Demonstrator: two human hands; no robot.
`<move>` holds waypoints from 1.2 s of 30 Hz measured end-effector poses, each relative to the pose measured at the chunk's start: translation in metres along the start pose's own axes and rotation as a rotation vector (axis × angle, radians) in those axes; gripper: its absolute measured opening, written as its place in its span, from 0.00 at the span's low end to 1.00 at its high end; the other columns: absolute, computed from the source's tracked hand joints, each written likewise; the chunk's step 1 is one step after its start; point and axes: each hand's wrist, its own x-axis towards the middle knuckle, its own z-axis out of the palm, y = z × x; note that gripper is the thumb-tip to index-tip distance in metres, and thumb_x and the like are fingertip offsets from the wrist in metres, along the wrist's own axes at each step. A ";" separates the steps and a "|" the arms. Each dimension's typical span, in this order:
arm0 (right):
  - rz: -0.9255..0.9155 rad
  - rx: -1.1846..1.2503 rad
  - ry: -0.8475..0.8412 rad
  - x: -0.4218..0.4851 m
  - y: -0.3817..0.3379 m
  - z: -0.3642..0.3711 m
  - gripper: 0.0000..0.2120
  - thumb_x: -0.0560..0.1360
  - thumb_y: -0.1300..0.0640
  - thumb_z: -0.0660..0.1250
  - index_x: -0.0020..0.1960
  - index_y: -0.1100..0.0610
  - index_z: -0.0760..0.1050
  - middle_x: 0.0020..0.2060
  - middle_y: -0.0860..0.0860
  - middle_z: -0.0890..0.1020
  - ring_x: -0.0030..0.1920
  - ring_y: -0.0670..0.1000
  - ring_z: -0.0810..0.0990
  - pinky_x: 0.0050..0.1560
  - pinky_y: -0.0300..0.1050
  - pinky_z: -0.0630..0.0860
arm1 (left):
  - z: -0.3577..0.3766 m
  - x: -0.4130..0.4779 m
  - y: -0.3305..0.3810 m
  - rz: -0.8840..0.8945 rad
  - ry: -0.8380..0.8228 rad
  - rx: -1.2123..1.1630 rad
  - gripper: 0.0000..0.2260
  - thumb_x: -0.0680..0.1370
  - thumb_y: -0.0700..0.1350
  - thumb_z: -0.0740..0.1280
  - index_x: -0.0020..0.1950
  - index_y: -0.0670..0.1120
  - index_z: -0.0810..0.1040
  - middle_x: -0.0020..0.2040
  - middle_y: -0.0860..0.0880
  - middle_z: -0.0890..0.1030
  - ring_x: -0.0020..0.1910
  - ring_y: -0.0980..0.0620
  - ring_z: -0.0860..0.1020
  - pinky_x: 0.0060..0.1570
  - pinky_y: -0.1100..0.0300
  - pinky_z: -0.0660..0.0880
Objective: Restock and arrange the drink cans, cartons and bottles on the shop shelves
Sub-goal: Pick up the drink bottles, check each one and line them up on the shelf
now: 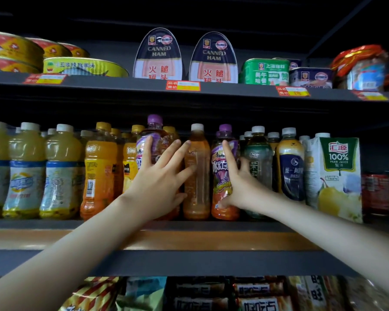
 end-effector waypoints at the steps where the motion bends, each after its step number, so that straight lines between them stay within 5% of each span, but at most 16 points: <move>1: 0.011 -0.014 -0.002 0.003 -0.001 0.002 0.67 0.68 0.60 0.78 0.65 0.32 0.17 0.76 0.61 0.35 0.49 0.54 0.81 0.48 0.46 0.80 | 0.000 -0.001 -0.003 0.006 0.004 0.002 0.31 0.62 0.54 0.79 0.64 0.49 0.79 0.72 0.36 0.69 0.70 0.36 0.70 0.64 0.27 0.53; 7: 0.047 -0.089 0.027 0.016 -0.004 0.012 0.65 0.72 0.67 0.73 0.62 0.35 0.15 0.76 0.62 0.36 0.37 0.46 0.78 0.37 0.39 0.79 | -0.002 -0.015 -0.019 -0.032 0.036 -0.060 0.30 0.66 0.51 0.78 0.67 0.48 0.77 0.74 0.36 0.65 0.73 0.35 0.63 0.68 0.31 0.57; 12: 0.086 -0.086 0.020 0.026 -0.006 0.015 0.64 0.72 0.68 0.73 0.65 0.38 0.16 0.76 0.62 0.35 0.48 0.49 0.79 0.34 0.38 0.74 | -0.008 -0.022 -0.024 -0.277 0.088 -0.223 0.32 0.71 0.48 0.74 0.74 0.48 0.68 0.71 0.33 0.64 0.67 0.31 0.66 0.62 0.34 0.70; 14: 0.070 -0.096 0.018 0.028 -0.004 0.017 0.64 0.72 0.68 0.72 0.63 0.37 0.15 0.76 0.62 0.35 0.52 0.51 0.80 0.38 0.40 0.76 | -0.017 -0.024 -0.025 -0.418 -0.005 -0.317 0.38 0.74 0.53 0.72 0.79 0.52 0.57 0.70 0.34 0.64 0.65 0.33 0.68 0.59 0.41 0.73; 17: 0.070 -0.126 0.012 0.032 -0.004 0.019 0.64 0.72 0.68 0.72 0.58 0.35 0.14 0.76 0.62 0.36 0.46 0.48 0.81 0.36 0.39 0.78 | -0.020 -0.025 -0.024 -0.483 -0.291 -0.592 0.48 0.76 0.55 0.70 0.73 0.63 0.30 0.63 0.41 0.75 0.46 0.51 0.79 0.43 0.67 0.74; 19: 0.083 -0.142 -0.001 0.033 -0.004 0.016 0.63 0.73 0.67 0.72 0.60 0.36 0.15 0.76 0.63 0.37 0.39 0.46 0.80 0.33 0.37 0.77 | -0.015 -0.023 -0.024 -0.501 -0.318 -0.787 0.52 0.75 0.50 0.72 0.68 0.64 0.25 0.58 0.44 0.80 0.32 0.62 0.74 0.32 0.74 0.70; 22: 0.067 -0.126 -0.019 0.022 -0.004 0.007 0.57 0.76 0.58 0.70 0.69 0.39 0.19 0.75 0.66 0.55 0.29 0.45 0.75 0.26 0.36 0.73 | -0.011 -0.024 -0.027 -0.555 -0.241 -0.947 0.55 0.72 0.44 0.75 0.70 0.62 0.27 0.59 0.46 0.79 0.31 0.66 0.72 0.32 0.77 0.71; 24: -0.022 -0.090 0.076 0.005 -0.010 -0.001 0.48 0.79 0.50 0.65 0.75 0.43 0.26 0.57 0.58 0.75 0.27 0.45 0.73 0.22 0.33 0.66 | -0.014 -0.025 -0.025 -0.554 -0.203 -1.011 0.56 0.71 0.42 0.76 0.73 0.61 0.30 0.55 0.52 0.75 0.32 0.67 0.74 0.33 0.78 0.71; 26: -0.170 0.049 0.179 -0.016 -0.021 -0.006 0.40 0.80 0.45 0.61 0.77 0.43 0.33 0.48 0.47 0.75 0.32 0.48 0.79 0.28 0.33 0.71 | -0.020 -0.024 -0.021 -0.536 -0.159 -1.077 0.55 0.70 0.41 0.76 0.73 0.63 0.33 0.52 0.59 0.70 0.33 0.71 0.76 0.34 0.78 0.72; 29: -0.352 0.341 0.149 -0.037 -0.035 -0.004 0.39 0.77 0.43 0.62 0.69 0.25 0.34 0.65 0.45 0.70 0.61 0.49 0.77 0.60 0.42 0.75 | -0.029 -0.017 -0.006 -0.458 -0.083 -1.143 0.54 0.70 0.41 0.77 0.74 0.63 0.36 0.52 0.64 0.68 0.39 0.72 0.77 0.39 0.77 0.73; 32: -0.433 0.500 0.053 -0.039 -0.035 -0.001 0.45 0.76 0.49 0.68 0.65 0.21 0.34 0.68 0.39 0.60 0.67 0.40 0.70 0.62 0.32 0.70 | -0.032 -0.006 0.013 -0.360 -0.051 -1.199 0.53 0.70 0.41 0.76 0.76 0.58 0.37 0.55 0.62 0.69 0.44 0.67 0.78 0.43 0.75 0.74; 36: -0.418 0.517 0.042 -0.037 -0.020 -0.012 0.49 0.72 0.55 0.72 0.65 0.23 0.36 0.68 0.41 0.59 0.65 0.45 0.73 0.63 0.43 0.75 | -0.031 0.016 0.027 -0.285 -0.149 -1.284 0.54 0.71 0.40 0.76 0.74 0.58 0.33 0.58 0.60 0.68 0.47 0.69 0.78 0.45 0.75 0.74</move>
